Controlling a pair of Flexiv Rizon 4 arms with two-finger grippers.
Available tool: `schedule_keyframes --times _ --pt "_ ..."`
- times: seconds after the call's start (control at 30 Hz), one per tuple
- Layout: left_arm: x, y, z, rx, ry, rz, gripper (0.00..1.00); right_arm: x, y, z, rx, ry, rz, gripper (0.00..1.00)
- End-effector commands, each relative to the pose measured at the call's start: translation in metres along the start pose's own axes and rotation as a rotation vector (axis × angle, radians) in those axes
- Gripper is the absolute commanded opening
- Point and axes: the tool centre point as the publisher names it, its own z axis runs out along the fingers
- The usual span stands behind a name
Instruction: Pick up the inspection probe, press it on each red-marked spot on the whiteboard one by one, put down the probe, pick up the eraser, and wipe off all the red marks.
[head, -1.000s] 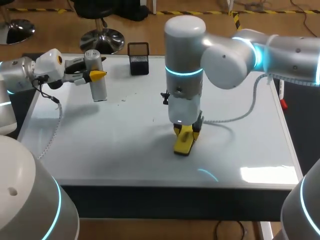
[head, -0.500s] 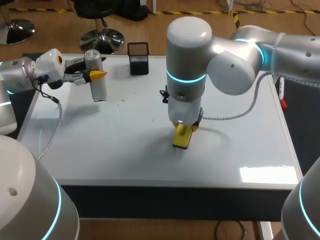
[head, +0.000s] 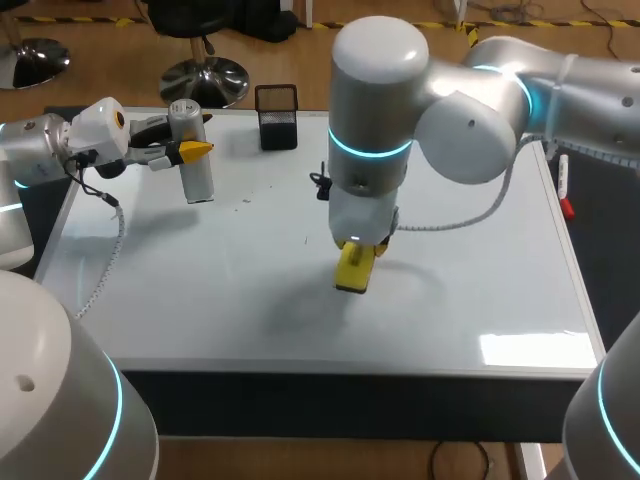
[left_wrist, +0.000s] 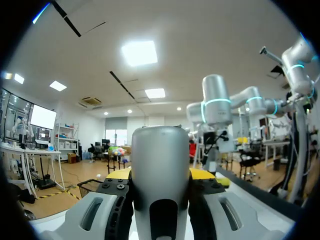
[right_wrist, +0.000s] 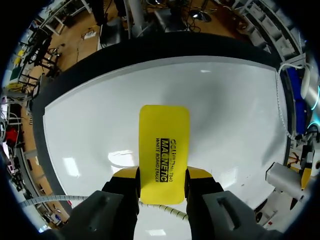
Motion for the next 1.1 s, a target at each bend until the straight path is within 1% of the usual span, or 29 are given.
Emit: schedule_keyframes --times 0.03,0.1,0.2,0.4,0.53,0.87,1.1 --pt "0.0 -0.001 0.0 0.0 -0.001 0.001 0.0 -0.028 0.007 0.019 -0.003 0.018 -0.03 0.0" --pt "0.0 -0.001 0.0 0.0 -0.001 0.001 0.0 -0.038 0.013 0.023 -0.009 0.019 -0.048 0.0" --pt "0.0 -0.001 0.0 0.0 -0.001 0.001 0.0 -0.045 0.019 0.029 -0.021 0.027 -0.069 0.0" --pt "0.0 -0.001 0.0 0.0 -0.001 0.001 0.0 -0.047 0.024 0.04 -0.028 0.034 -0.064 0.0" --pt "0.0 -0.001 0.0 0.0 -0.001 0.001 0.0 -0.047 0.028 0.047 -0.047 0.034 -0.057 0.0" --pt "0.0 -0.001 0.0 0.0 -0.001 0.001 0.0 -0.041 0.035 0.06 -0.079 0.034 -0.034 0.0" --pt "0.0 -0.001 0.0 0.0 -0.001 0.001 0.0 -0.025 0.038 0.079 -0.124 0.056 0.011 0.0"
